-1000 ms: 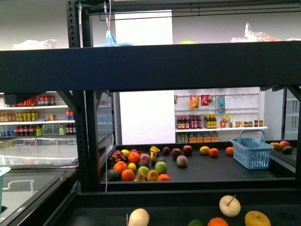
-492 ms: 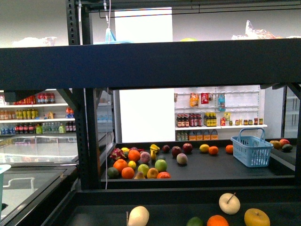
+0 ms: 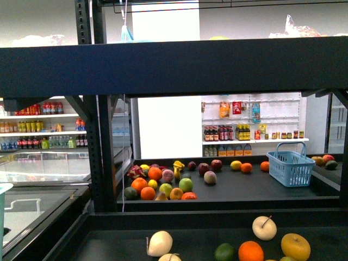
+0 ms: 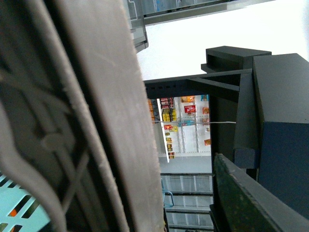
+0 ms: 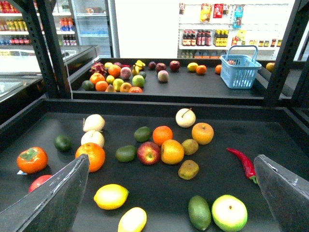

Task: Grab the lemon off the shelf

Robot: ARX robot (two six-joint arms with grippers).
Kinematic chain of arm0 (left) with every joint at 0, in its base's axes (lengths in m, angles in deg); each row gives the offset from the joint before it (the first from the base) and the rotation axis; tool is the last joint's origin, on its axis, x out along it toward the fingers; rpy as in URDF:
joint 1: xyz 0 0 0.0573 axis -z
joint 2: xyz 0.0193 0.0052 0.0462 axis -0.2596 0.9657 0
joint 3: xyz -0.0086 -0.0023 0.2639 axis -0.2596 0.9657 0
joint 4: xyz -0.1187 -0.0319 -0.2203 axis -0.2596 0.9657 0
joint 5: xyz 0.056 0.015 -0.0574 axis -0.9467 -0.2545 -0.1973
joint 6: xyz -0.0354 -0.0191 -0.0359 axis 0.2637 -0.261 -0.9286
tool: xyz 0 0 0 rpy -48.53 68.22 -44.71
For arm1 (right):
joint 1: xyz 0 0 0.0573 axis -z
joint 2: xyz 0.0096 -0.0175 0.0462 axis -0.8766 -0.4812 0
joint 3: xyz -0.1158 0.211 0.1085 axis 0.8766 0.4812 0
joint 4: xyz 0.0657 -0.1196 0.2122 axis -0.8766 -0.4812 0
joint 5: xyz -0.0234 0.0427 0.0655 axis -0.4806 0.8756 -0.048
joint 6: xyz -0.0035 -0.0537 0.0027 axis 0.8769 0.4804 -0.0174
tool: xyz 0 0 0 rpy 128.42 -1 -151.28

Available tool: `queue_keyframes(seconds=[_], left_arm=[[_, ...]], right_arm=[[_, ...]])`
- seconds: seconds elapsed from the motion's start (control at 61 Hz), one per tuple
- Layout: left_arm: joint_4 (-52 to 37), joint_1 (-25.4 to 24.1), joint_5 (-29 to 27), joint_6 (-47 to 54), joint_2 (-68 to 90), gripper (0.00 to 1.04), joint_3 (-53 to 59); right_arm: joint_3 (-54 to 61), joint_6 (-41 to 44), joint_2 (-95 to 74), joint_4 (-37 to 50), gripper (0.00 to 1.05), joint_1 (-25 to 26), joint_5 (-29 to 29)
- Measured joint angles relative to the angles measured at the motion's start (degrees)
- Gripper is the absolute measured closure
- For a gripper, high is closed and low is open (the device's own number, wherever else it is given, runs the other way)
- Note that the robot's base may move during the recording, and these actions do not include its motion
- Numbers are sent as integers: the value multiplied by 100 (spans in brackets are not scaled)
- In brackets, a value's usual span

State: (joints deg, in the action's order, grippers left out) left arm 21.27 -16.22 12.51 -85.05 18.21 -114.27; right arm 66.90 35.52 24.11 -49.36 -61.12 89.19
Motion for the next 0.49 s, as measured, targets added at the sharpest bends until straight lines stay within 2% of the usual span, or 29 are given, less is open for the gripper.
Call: queue_keyframes(seconds=[0.131, 0.197, 0.492], left_arm=[[52, -2, 2, 31, 13, 83, 31], [111, 2, 55, -44, 9, 89, 66], [474, 173, 219, 717, -614, 94, 374]], right_arm=[[0, 0, 0, 0, 2, 0, 0], [0, 0, 0, 0, 2, -2, 0], [0, 0, 0, 0, 2, -2, 0]])
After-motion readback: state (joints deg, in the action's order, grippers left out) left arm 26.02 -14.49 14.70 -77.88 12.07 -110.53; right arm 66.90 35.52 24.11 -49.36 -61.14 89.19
